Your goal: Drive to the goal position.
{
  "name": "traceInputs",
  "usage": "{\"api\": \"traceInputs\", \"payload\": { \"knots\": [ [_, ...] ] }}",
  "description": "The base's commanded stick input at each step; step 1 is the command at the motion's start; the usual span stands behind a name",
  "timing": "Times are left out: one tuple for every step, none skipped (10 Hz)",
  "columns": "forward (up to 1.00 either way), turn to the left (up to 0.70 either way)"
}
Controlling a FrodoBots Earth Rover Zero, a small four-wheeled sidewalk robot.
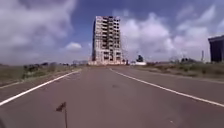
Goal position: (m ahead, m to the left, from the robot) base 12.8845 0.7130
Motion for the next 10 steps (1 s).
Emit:
{"api": "traceInputs", "payload": {
  "knots": [
    [1.0, 0.0],
    [1.0, 0.0],
    [1.0, 0.0],
    [1.0, 0.0],
    [1.0, 0.0],
    [1.0, 0.0],
    [1.0, 0.0],
    [1.0, 0.0],
    [1.0, 0.0],
    [1.0, 0.0]
  ]
}}
